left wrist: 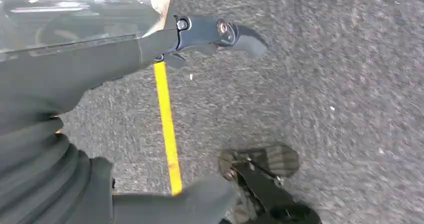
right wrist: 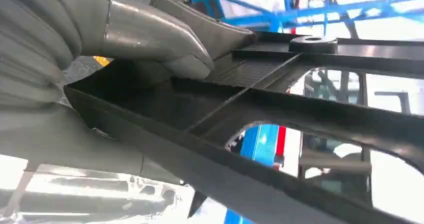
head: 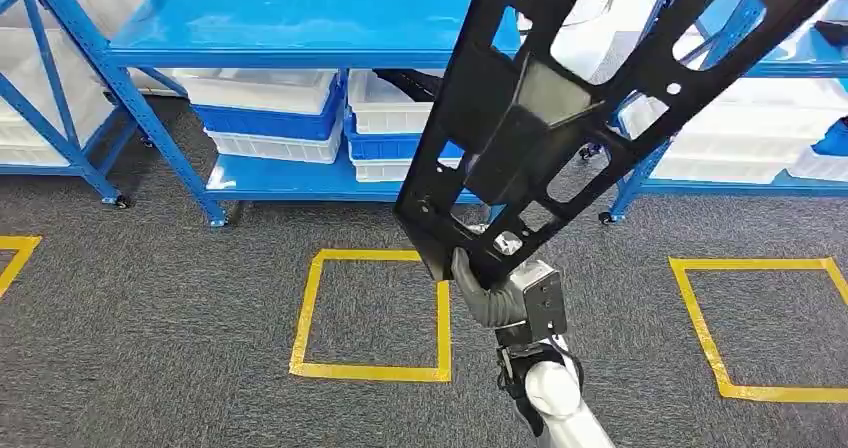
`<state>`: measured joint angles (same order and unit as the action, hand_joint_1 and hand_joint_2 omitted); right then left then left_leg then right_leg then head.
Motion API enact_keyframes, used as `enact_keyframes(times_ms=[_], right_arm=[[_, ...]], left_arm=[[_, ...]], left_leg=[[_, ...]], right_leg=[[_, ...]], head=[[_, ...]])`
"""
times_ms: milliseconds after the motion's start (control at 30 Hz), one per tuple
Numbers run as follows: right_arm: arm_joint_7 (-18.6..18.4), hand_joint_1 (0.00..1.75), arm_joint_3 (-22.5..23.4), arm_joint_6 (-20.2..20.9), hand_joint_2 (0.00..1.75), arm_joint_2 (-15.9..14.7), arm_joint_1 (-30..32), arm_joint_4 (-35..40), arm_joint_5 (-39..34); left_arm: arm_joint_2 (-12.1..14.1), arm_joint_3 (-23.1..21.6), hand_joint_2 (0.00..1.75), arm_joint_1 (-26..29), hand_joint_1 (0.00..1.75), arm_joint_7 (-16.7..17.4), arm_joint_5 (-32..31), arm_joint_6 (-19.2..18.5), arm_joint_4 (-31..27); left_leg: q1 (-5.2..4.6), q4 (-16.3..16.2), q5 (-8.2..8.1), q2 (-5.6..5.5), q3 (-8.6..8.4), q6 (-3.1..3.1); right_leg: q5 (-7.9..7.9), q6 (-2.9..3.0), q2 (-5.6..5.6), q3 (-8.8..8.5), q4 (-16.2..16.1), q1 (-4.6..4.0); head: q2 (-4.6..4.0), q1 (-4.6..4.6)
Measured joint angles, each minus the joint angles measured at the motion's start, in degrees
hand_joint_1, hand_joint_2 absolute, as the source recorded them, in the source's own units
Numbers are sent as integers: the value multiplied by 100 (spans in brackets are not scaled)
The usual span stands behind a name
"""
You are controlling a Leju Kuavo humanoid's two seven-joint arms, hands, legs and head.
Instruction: Take the parts from the cabinet and place them on the table.
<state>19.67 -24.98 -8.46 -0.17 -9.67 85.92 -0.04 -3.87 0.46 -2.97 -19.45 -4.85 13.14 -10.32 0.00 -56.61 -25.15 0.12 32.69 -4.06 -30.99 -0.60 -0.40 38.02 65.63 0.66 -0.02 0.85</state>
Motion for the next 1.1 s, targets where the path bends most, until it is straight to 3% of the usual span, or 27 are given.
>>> enact_keyframes(times_ms=[33, 67, 100, 133, 200, 267, 300, 333, 367, 400, 433, 500, 567, 600, 633, 700, 733, 767, 800, 867, 900, 933, 967, 1000, 1033, 1067, 1100], right_arm=[[11, 175, -33, -11, 175, -2, 4, -19, 65], [22, 175, -72, -24, 175, -9, 13, -50, 133], [33, 175, -107, -28, 175, -13, 16, -81, 184], [48, 175, -138, -28, 175, -20, 17, -112, 236], [70, 175, -186, -28, 175, -20, 11, -153, 288], [85, 175, -247, -15, 175, -15, -30, -192, 321], [96, 175, -271, 4, 175, 0, -41, -214, 339], [100, 175, -291, 26, 175, 9, -48, -247, 345], [100, 175, -310, 30, 175, 13, -51, -273, 345], [100, 175, -330, 37, 175, 22, -60, -293, 347], [103, 175, -361, 39, 175, 50, -84, -310, 347], [109, 175, -382, 66, 175, 81, -118, -330, 349], [122, 175, -400, 105, 175, 85, -126, -376, 347], [127, 175, -402, 129, 175, 87, -125, -407, 347], [140, 175, -404, 142, 175, 92, -126, -437, 349], [170, 175, -420, 144, 175, 105, -134, -481, 349], [186, 175, -435, 144, 175, 109, -147, -494, 349], [205, 175, -444, 144, 175, 109, -154, -498, 347], [214, 175, -444, 144, 175, 109, -163, -498, 347], [225, 175, -448, 146, 175, 107, -162, -505, 347], [227, 175, -461, 144, 175, 109, -157, -509, 349], [236, 175, -479, 144, 175, 114, -142, -503, 354], [253, 175, -481, 138, 175, 96, -124, -503, 363], [267, 175, -490, 127, 175, 96, -78, -474, 389], [273, 175, -494, 120, 175, 76, -9, -452, 420], [273, 175, -503, 111, 175, 46, 90, -448, 428], [271, 175, -505, 103, 175, 15, 179, -446, 459]], left_arm=[[0, 4, 175, 0, 0, 0, 4, 4, 0], [0, 7, 175, 4, 0, 0, 4, 7, 0], [0, 9, 175, 8, 0, 2, 13, 7, 0], [0, 11, 175, 12, 0, 2, 18, 7, 0], [-4, 11, 175, 14, 0, 4, 42, 7, 2], [-7, 13, 175, 11, 0, 4, 52, 4, 0], [-7, 15, 175, 9, 0, 4, 57, 4, 0], [-4, 31, 175, 15, 0, -4, 66, 2, 0], [-2, 44, 175, 19, 0, -7, 72, 0, 2], [7, 50, 175, 39, 0, -9, 90, -2, 2], [15, 59, 175, 53, 0, -9, 112, -4, 2], [9, 66, 175, 63, 0, -15, 118, -24, 2], [9, 114, 175, 64, 0, -53, 127, -31, 2], [9, 120, 175, 74, 0, -74, 127, -44, 2], [11, 125, 175, 86, 0, -112, 125, -61, 2], [15, 133, 175, 89, 0, -161, 122, -114, 2], [13, 131, 175, 87, 0, -177, 118, -129, 0], [11, 131, 175, 78, 0, -194, 116, -157, 0], [13, 131, 175, 73, 0, -203, 116, -166, 0], [13, 131, 175, 73, 0, -210, 116, -171, 2], [15, 131, 175, 77, 0, -210, 109, -177, 2], [26, 131, 175, 75, 0, -208, 98, -197, 0], [13, 129, 175, 85, 0, -197, 72, -228, 0], [13, 129, 175, 81, 0, -168, 46, -256, 2], [18, 129, 175, 77, 0, -144, 17, -286, 2], [18, 129, 175, 74, 0, -131, 2, -299, 2], [17, 129, 175, 76, 0, -98, -11, -317, 2]], left_leg=[[0, -3, 52, -7, 62, 24], [-3, -8, 110, -21, 151, 26], [-2, -11, 171, -37, 231, 41], [1, -13, 228, -64, 311, 59], [10, -26, 334, -144, 444, 112], [-27, -91, 395, -212, 570, 177], [-31, -123, 443, -241, 595, 203], [-40, -159, 478, -290, 614, 224], [-29, -146, 510, -343, 619, 241], [-19, -148, 526, -381, 632, 259], [12, -213, 455, -295, 668, 288], [43, -748, -28, -98, 878, 373], [91, -1646, -454, -63, 1204, 449], [118, -1901, -489, -49, 1276, 476], [150, -1853, -387, -32, 1202, 500], [208, -1118, -6, 54, 737, 539], [224, -607, 164, 215, 433, 549], [190, -332, 57, 414, 274, 584], [122, -328, 78, 365, 261, 485], [71, -312, 30, 303, 322, 393], [40, -301, 30, 243, 349, 346], [57, -206, 80, 179, 298, 261], [52, -153, 102, 136, 274, 216], [53, -145, 111, 86, 276, 169], [44, -145, 116, 24, 283, 114], [27, -145, 113, -61, 285, 102], [10, -146, 109, -148, 284, 91]], right_leg=[[-214, 31, 1, 99, 352, 5], [-366, 19, 3, 196, 746, 7], [-369, -33, 4, 194, 919, 8], [-289, -100, 4, 63, 835, 14], [-39, -219, 32, -493, 80, 33], [-50, -207, 289, -1185, -746, 46], [-57, -178, 291, -1096, -753, 42], [-60, -171, 255, -1016, -783, 44], [-50, -153, 211, -1023, -767, 33], [-32, -118, 162, -1029, -780, 85], [3, -60, 102, -1043, -794, 125], [52, 52, 28, -1036, -795, 109], [69, 71, -87, -994, -787, 99], [71, 68, -143, -990, -786, 101], [71, 67, -196, -993, -785, 108], [66, 60, -286, -1013, -785, 135], [40, 19, -320, -1029, -784, 134], [30, -1, -358, -1027, -792, 115], [36, -41, -390, -950, -809, 75], [30, -129, -474, -1031, -815, 36], [39, -187, -533, -1042, -858, 59], [-1, -253, -545, -1071, -858, 20], [-100, -223, -336, -997, -708, 55], [-277, -146, -169, -837, -380, 47], [-450, -85, -83, -611, 65, 48], [-597, -46, -34, -356, 544, 45], [-660, -48, -7, -136, 896, 37]], head=[[0, -13], [0, -9], [2, -18], [0, -13], [0, -22], [0, -42], [0, -2], [0, -46], [0, -28], [0, -33], [0, -33], [0, 4], [0, 4], [0, 6], [0, 4], [0, 4], [0, 7], [0, 17], [0, 26], [0, 7], [0, -2], [0, 4], [0, -11], [0, -6], [0, -33], [0, -33], [0, -39]])
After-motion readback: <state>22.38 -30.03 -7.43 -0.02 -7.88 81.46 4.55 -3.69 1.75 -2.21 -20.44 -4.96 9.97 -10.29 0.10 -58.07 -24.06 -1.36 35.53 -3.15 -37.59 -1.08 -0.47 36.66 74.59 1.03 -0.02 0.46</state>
